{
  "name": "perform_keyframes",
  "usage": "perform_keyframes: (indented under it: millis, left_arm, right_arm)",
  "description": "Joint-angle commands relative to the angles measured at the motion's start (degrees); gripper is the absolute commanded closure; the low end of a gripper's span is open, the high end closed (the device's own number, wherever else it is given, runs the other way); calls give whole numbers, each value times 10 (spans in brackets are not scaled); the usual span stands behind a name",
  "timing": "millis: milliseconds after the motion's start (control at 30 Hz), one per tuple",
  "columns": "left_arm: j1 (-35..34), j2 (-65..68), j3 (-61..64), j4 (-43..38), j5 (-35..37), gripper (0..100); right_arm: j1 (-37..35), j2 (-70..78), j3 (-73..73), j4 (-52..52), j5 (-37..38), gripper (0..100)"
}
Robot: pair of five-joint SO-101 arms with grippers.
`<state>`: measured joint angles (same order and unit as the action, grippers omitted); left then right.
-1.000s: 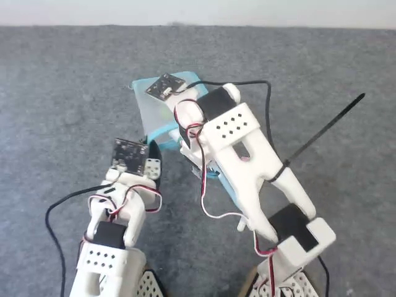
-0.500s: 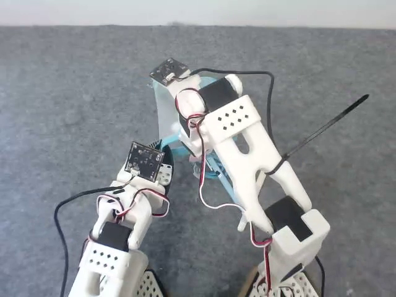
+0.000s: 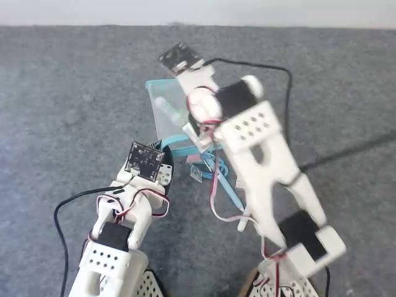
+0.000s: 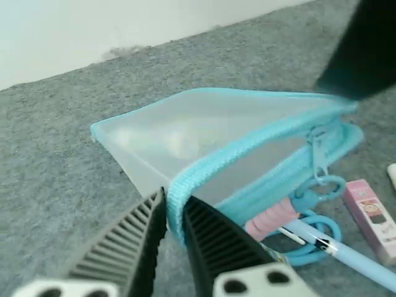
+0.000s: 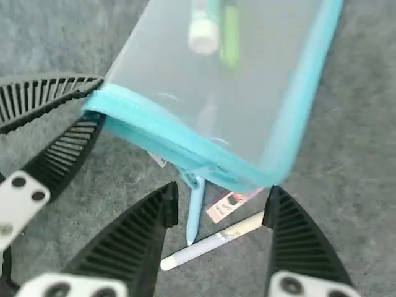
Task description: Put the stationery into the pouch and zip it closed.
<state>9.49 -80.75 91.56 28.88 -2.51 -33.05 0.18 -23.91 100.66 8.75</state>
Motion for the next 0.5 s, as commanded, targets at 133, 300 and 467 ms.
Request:
perform_keyframes:
  millis: [133,300,467]
  left_arm:
    - [-64,-11,-23,-8,-4,989]
    - [-70,-11,-24,-8,-4,989]
    - [-70,-11,-24,-8,-4,989]
  right_arm:
    - [129,-99,193,-15,-56,768]
    - [178,-105,382,-108,-111,768]
    - [177,-105,514,-207,-111,831]
